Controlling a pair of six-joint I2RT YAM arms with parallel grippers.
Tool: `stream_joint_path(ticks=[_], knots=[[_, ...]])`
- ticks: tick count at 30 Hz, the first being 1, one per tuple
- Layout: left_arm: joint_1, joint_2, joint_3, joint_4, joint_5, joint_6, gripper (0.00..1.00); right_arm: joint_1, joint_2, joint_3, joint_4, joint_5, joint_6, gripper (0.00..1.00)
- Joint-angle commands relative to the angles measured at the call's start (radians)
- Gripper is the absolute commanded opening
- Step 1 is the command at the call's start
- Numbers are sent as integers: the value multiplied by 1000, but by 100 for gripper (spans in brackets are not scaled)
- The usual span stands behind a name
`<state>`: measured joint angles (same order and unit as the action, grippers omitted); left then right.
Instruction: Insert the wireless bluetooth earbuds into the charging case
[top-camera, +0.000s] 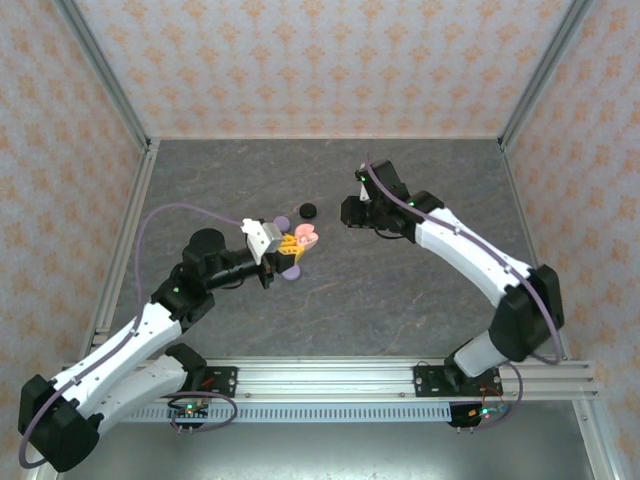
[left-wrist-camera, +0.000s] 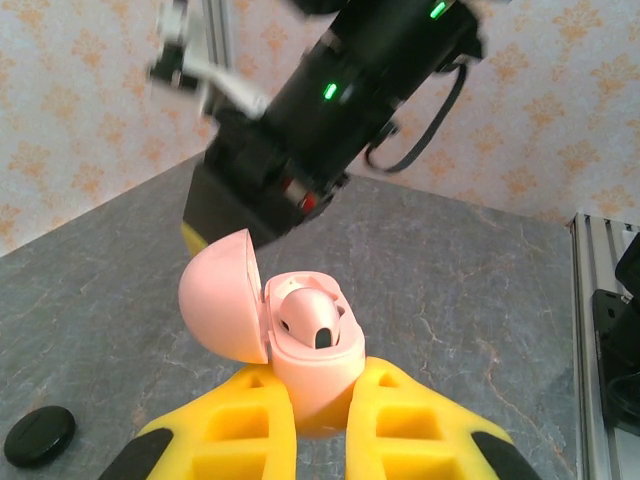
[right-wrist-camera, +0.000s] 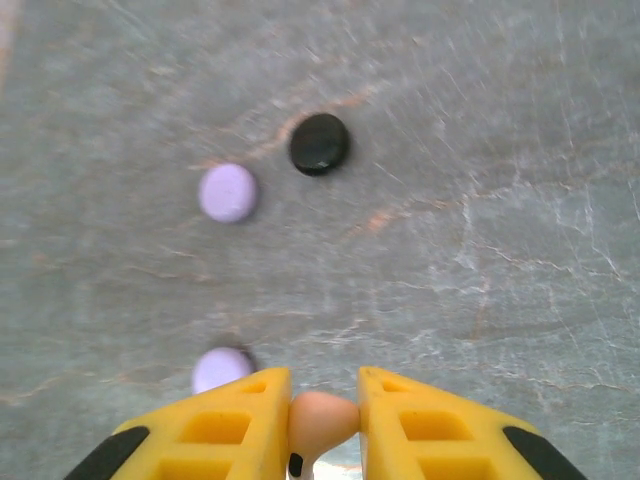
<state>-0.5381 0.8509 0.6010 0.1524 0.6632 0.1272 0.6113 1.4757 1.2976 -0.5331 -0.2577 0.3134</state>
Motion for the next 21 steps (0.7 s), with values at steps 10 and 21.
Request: stream_joint_path(ticks=[10, 21], knots=[[-10, 50, -8, 129, -67, -3, 1, 191, -226, 16, 55, 191, 43, 23], [-10, 44, -9, 125, -79, -12, 1, 328, -229, -12, 190, 274, 38, 23]])
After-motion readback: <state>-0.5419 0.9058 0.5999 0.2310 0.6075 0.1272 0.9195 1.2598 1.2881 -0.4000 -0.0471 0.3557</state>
